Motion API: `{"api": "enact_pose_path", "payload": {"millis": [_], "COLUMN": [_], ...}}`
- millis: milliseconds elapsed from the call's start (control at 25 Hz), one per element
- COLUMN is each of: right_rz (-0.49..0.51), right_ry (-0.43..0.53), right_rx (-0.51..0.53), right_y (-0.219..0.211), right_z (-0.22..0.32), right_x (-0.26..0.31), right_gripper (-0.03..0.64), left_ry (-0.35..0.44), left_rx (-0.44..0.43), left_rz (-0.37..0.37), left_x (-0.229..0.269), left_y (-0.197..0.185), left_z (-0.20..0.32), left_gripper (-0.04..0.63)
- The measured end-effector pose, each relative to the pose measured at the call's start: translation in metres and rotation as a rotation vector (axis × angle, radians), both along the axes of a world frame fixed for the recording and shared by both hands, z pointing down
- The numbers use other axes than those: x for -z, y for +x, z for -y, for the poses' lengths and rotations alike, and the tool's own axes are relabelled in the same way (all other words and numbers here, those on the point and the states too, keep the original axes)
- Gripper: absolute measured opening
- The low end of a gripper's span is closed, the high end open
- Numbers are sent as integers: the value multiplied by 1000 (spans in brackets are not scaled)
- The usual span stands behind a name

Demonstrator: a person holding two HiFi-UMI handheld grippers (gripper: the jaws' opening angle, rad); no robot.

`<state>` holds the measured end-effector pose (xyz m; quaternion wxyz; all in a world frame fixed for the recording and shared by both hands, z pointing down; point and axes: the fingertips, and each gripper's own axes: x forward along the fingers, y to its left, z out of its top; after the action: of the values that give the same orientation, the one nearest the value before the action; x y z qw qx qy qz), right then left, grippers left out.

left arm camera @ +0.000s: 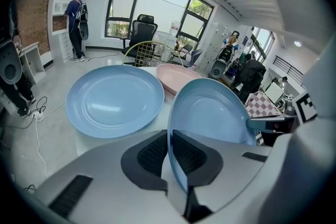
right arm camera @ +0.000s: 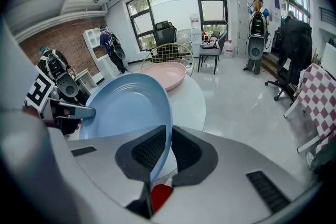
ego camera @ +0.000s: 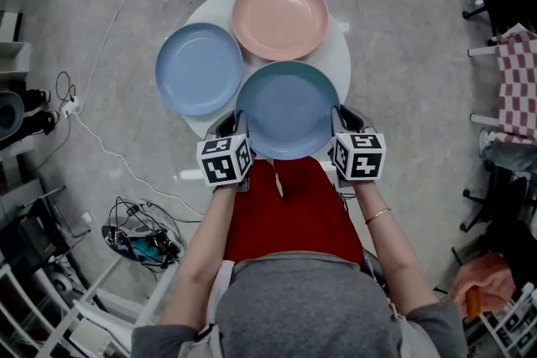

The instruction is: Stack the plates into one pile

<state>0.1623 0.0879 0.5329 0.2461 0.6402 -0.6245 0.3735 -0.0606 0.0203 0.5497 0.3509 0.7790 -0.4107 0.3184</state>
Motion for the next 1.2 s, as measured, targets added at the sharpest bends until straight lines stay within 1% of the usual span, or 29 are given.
{"api": "enact_pose_path", "payload": {"millis": [120, 240, 640, 920, 1200], "right_rz": [1, 0, -1, -7, -18], "right_ry": [31, 61, 117, 143, 105], "right_rx": [-6, -5, 29, 17, -5], "right_y": [6, 15, 34, 39, 42], "right_z": [9, 22, 68, 107, 141], "right_x": [12, 20, 39, 48, 37], "right_gripper": [54, 54, 54, 54, 54], "left_ry": [22, 60, 153, 177, 180], "left_rx": [3, 0, 19, 12, -17], "left_rz": [4, 6, 8, -2, -1], "left_x": [12, 24, 57, 67, 64], "left_y": [6, 15, 34, 40, 49], "left_z": [9, 22, 73, 113, 162], "left_gripper": [37, 37, 37, 37, 37]}}
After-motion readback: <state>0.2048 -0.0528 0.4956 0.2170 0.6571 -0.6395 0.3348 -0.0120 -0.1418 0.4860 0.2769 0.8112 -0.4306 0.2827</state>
